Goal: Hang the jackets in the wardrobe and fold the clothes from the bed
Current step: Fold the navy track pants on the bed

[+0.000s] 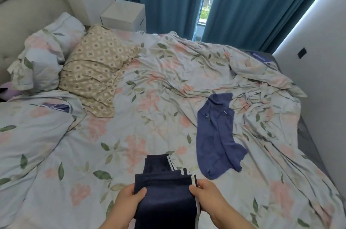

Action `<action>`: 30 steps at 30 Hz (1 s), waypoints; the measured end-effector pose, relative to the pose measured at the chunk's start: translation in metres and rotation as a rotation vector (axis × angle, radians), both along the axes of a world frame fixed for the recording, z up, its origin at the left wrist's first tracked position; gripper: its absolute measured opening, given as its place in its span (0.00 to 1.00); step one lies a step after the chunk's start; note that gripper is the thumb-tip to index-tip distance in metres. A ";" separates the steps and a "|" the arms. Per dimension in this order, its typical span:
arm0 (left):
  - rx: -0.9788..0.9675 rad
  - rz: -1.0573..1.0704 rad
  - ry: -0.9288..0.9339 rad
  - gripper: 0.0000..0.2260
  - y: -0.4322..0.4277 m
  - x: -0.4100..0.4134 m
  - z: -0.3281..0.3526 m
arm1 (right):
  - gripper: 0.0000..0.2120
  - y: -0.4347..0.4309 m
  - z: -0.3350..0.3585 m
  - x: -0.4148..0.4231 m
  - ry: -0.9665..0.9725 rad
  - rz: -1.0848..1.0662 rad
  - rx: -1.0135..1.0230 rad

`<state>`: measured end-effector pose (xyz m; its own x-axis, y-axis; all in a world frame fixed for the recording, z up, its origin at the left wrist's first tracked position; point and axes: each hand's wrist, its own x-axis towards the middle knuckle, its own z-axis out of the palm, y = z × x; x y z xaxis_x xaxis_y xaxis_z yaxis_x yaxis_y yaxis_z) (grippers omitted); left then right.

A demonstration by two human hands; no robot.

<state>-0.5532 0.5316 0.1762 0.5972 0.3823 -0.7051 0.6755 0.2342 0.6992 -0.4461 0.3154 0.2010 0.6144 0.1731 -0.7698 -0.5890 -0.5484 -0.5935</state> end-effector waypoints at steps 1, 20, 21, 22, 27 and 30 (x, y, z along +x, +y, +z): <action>0.010 0.008 0.000 0.08 0.001 0.008 -0.018 | 0.08 0.004 -0.018 0.007 -0.020 0.008 -0.013; 0.067 0.134 0.057 0.09 0.044 0.093 -0.268 | 0.15 0.029 -0.289 0.077 -0.084 -0.001 -0.004; 0.066 0.136 0.107 0.10 0.039 0.079 -0.268 | 0.14 0.019 -0.289 0.066 -0.022 -0.007 0.006; 0.061 0.130 0.163 0.11 0.031 0.063 -0.268 | 0.15 0.007 -0.290 0.053 0.041 -0.006 0.007; -0.051 0.094 0.329 0.12 -0.010 -0.029 -0.272 | 0.04 -0.050 -0.294 -0.016 0.251 0.071 0.001; -0.032 -0.027 0.386 0.08 -0.027 -0.071 -0.276 | 0.06 -0.068 -0.298 -0.051 0.295 0.041 -0.038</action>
